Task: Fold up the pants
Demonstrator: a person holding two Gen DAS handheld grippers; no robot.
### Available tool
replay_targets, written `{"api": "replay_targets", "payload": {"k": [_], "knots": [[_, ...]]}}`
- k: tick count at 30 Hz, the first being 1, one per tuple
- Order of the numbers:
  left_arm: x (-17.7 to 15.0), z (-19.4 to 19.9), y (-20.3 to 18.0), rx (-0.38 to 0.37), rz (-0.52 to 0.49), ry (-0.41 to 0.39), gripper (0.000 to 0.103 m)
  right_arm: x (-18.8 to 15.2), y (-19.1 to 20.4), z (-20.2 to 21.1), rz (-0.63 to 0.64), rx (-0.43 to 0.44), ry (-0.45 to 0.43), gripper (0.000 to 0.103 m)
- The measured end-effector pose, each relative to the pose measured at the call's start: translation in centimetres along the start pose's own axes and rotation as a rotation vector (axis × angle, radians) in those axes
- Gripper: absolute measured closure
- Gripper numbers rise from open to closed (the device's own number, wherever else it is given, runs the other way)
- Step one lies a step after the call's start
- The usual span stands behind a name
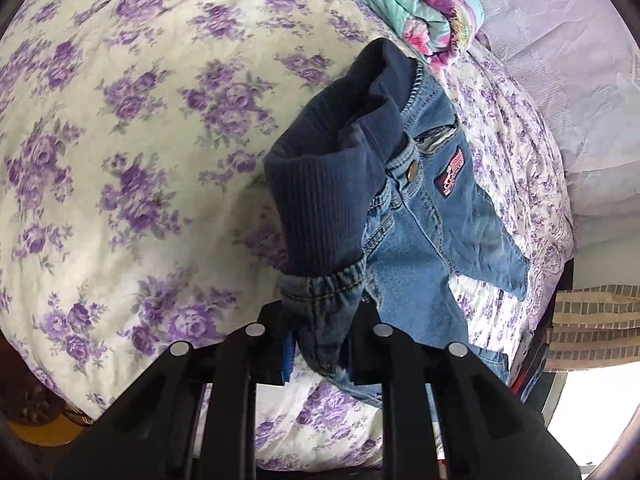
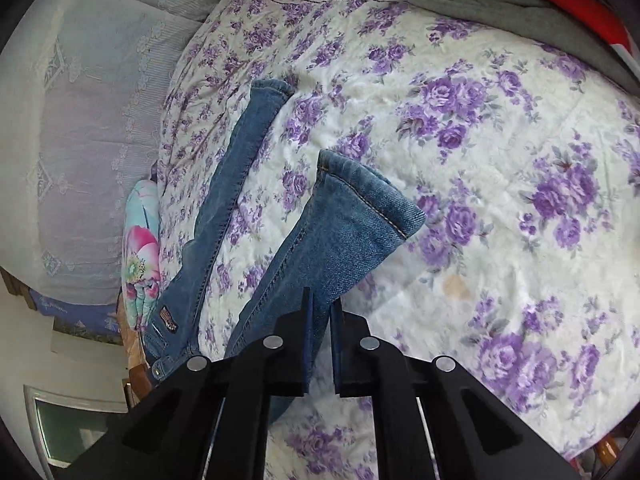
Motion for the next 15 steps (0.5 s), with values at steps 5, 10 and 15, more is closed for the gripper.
{"api": "replay_targets", "payload": {"k": [5,10,15], "knots": [[-1.7,-1.7,3.2,-0.008,0.111,0.027,0.064,-1.2,-4.7,-0.4,-0.089,-0.140,0.091,0.087],[-0.6,2.0,1.6,0.096,0.013,-0.057,0.057,2.8,-5.2,4.5,-0.176,-0.180,-0.135,0.072],[2.4,5.8,0.8,0.109,0.013,-0.194,0.053,6.6,-0.2,2.1,-0.064,-0.062,-0.125,0.068]]}}
Point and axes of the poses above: each gripper's, at about its wrist camera, not at the fingertips, and z roughly against the way its jaws point, y to its left, x to its top, the point moved 3 cm from there along -z, roughly the way its jaws point, and after that the axes turned 2 degrees about -z, right-handed, at the moved point
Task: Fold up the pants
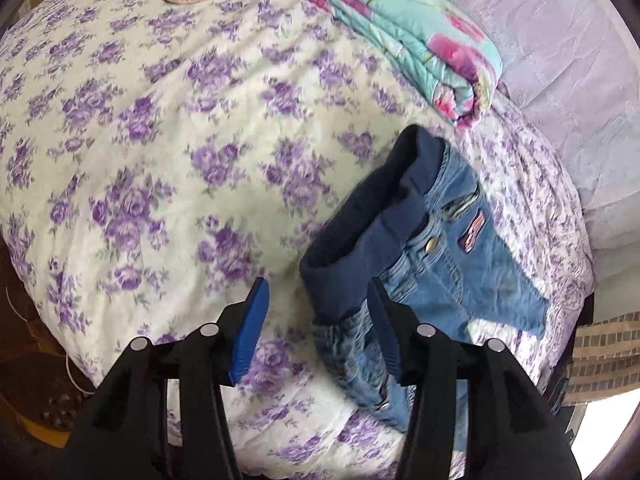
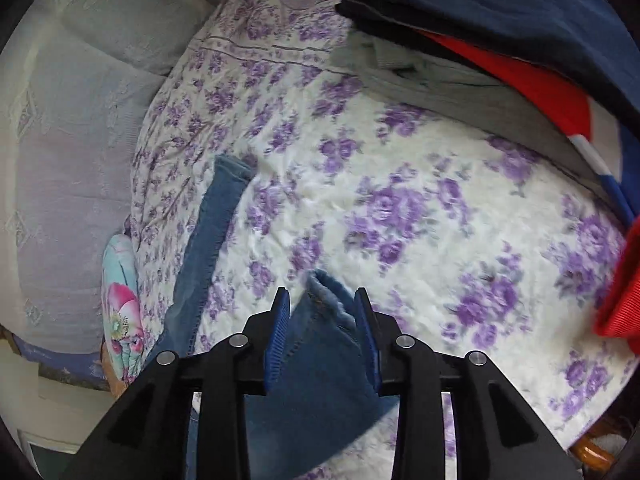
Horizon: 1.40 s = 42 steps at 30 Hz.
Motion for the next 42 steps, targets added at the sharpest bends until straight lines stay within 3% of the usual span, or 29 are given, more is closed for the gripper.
{"api": "replay_targets", "payload": {"k": [4,9,15,19,20,21,23,28,31,34,35,37,38,42], "knots": [[2.3,-1.0,-4.4,-0.080,-0.051,-0.009,0.053,1.4,5.0,-6.4,0.045,0.075,0.086,0.068],[2.2,-5.4,-11.2,-0.062,-0.156,0.041,0.053,3.4,9.3,-13.8,0.060,0.088,0.137,0.062],[2.2,-10.7,-10.0,0.006,-0.078,0.103,0.053,6.4,11.0,-19.0,-0.001,0.098,0.120,0.059],[2.2,-11.8,-8.5,-0.008,-0.023,0.097,0.056,7.2,11.4,-20.8,0.000,0.124,0.103,0.058],[2.3,-11.8,-8.3,-0.013,-0.015,0.096,0.056,7.3,11.6,-20.9,0.021,0.139,0.101,0.067],[2.3,-11.7,-8.1,-0.018,-0.009,0.096,0.059,7.2,12.0,-20.9,0.049,0.153,0.105,0.087],[2.4,-11.5,-7.8,-0.030,0.003,0.096,0.061,7.1,12.4,-19.8,0.098,0.167,0.082,0.095],[2.5,-10.9,-6.8,-0.066,0.026,0.096,0.072,5.8,12.2,-13.8,0.157,0.206,0.055,0.097],[2.7,-10.8,-6.4,-0.093,0.044,0.099,0.072,5.2,9.0,-12.4,0.134,0.149,0.096,0.097],[3.4,-10.3,-6.8,-0.058,0.028,0.082,0.072,4.3,4.9,-14.2,0.054,0.044,0.229,0.089],[3.6,-9.8,-7.0,-0.042,0.020,0.070,0.071,4.3,4.2,-13.9,0.024,0.038,0.226,0.087],[4.4,-8.5,-7.5,-0.023,-0.003,0.031,0.066,4.4,4.0,-11.9,0.007,0.063,0.184,0.070],[4.9,-7.9,-7.7,-0.010,-0.017,0.011,0.062,4.5,4.1,-10.7,0.017,0.066,0.151,0.057],[7.1,-7.6,-8.4,0.054,-0.068,-0.019,0.058,4.8,5.9,-7.3,0.155,0.060,0.065,0.056]]}}
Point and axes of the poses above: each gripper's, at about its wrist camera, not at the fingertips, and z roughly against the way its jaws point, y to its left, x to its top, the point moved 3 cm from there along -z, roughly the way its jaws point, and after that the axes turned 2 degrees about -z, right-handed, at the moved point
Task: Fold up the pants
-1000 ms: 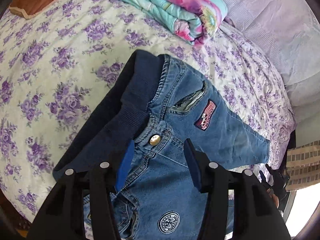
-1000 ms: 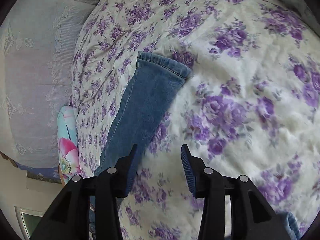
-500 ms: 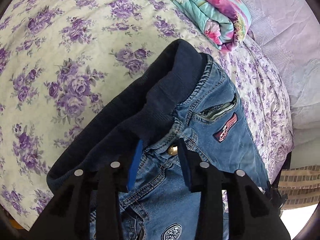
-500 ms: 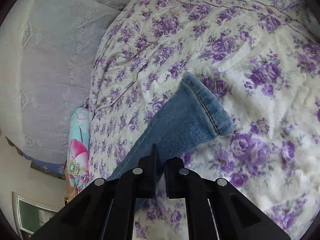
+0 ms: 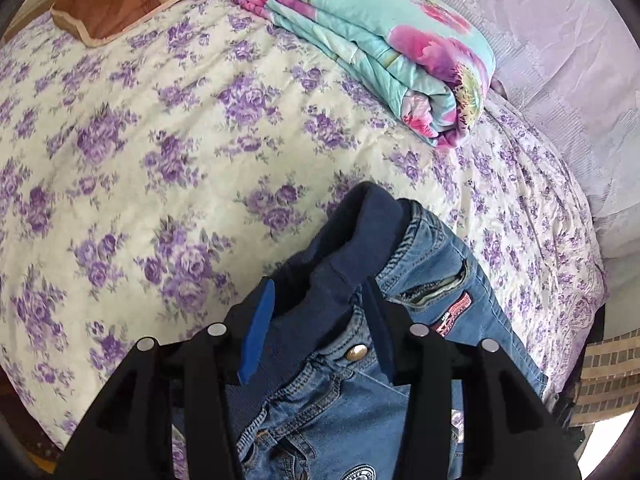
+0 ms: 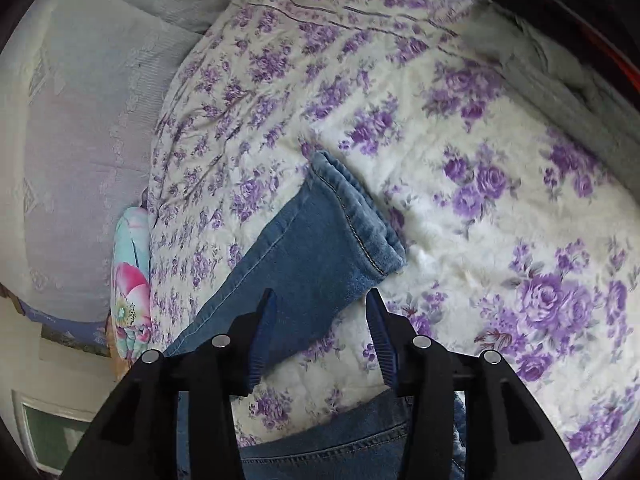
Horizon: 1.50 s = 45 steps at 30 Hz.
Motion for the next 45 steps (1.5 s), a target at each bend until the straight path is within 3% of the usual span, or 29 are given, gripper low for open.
{"api": "replay_targets", "payload": {"k": [2,7,9,11,15,21,25,28,30,35,39,45], "knots": [[1.0,-0.8,-0.6,0.029,-0.034,0.003,0.057,0.0,1.8,0.7,0.084,0.029,-0.017,0.055],[2.7,-3.0,-1.7,0.111,-0.117,0.005,0.044,-1.4,8.1,0.4,0.378,0.087,-0.024,0.029],[3.0,-3.6,-2.4,0.116,-0.152,0.004,0.034,-2.6,10.4,0.2,0.526,0.084,-0.038,0.016],[3.3,-4.4,-3.0,0.129,-0.195,0.010,0.031,-3.9,12.7,-0.1,0.660,0.068,-0.042,0.011],[3.9,-5.3,-3.7,0.152,-0.254,0.005,0.030,-5.0,15.8,-1.9,0.780,0.067,0.019,0.010],[4.9,-5.6,-2.7,0.080,-0.238,-0.001,0.030,-6.4,20.3,-5.4,0.887,0.116,0.103,0.010],[4.9,-6.0,-2.6,0.012,-0.236,0.028,0.031,-7.3,23.2,-8.1,1.008,0.147,0.165,0.014],[5.0,-6.5,-2.8,-0.018,-0.244,0.043,0.044,-8.0,25.3,-11.1,1.107,0.167,0.255,0.024],[5.1,-6.8,-2.9,-0.053,-0.235,0.060,0.065,-8.4,26.3,-13.2,1.164,0.169,0.313,0.034],[5.0,-6.9,-3.2,-0.015,-0.249,0.049,0.076,-8.9,28.2,-18.1,1.249,0.189,0.429,0.051],[5.6,-6.5,-2.8,-0.034,-0.222,0.047,0.085,-9.6,28.9,-21.2,1.295,0.203,0.507,0.055],[5.8,-6.2,-2.6,-0.036,-0.215,0.059,0.088,-10.7,28.5,-24.6,1.286,0.224,0.634,0.058]]}}
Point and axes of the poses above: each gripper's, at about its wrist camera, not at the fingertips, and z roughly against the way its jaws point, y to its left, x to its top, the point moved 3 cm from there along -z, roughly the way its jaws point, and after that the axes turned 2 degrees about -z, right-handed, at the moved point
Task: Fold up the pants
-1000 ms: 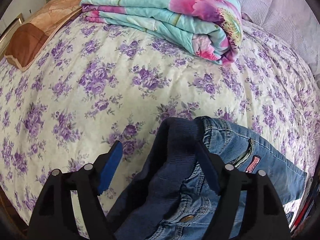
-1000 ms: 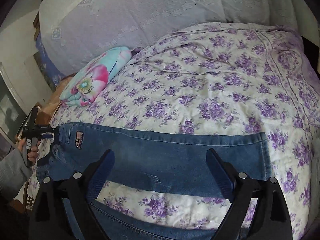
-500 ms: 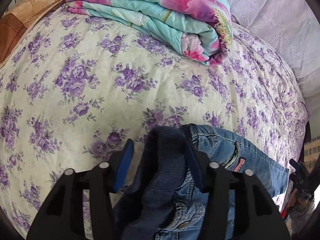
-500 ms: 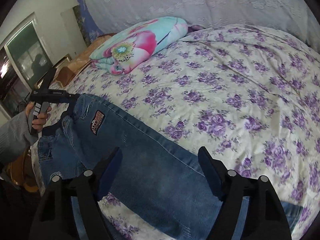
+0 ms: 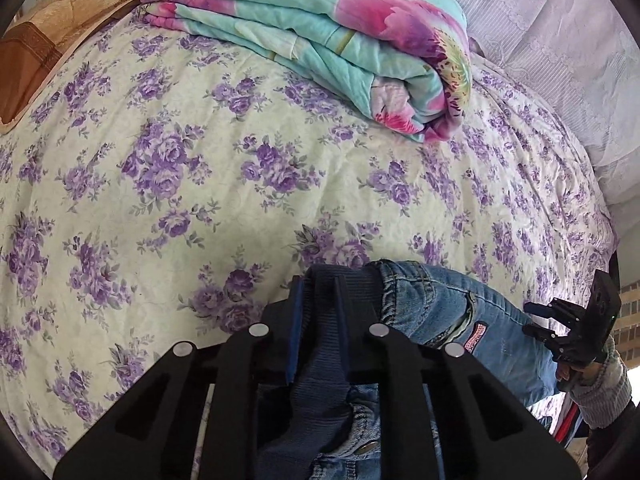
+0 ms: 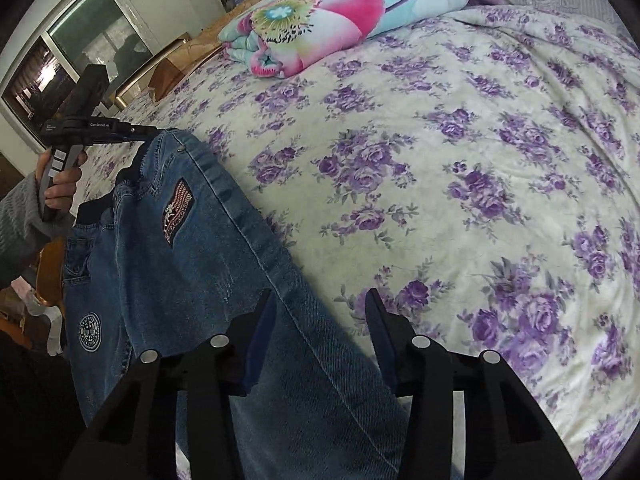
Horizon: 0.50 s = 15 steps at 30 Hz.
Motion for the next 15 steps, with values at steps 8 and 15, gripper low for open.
{"api": "replay_targets", "payload": {"k": [8,15], "knots": [[-0.3,1.4,0.3,0.033,0.037,0.017,0.057,-0.5,1.9,-0.2,0.077,-0.007,0.029,0.096],[0.5,0.2,-0.8,0.016,0.045,0.037,0.045,-0.5,3.7,2.3,0.080,-0.032,-0.023,0.097]]}}
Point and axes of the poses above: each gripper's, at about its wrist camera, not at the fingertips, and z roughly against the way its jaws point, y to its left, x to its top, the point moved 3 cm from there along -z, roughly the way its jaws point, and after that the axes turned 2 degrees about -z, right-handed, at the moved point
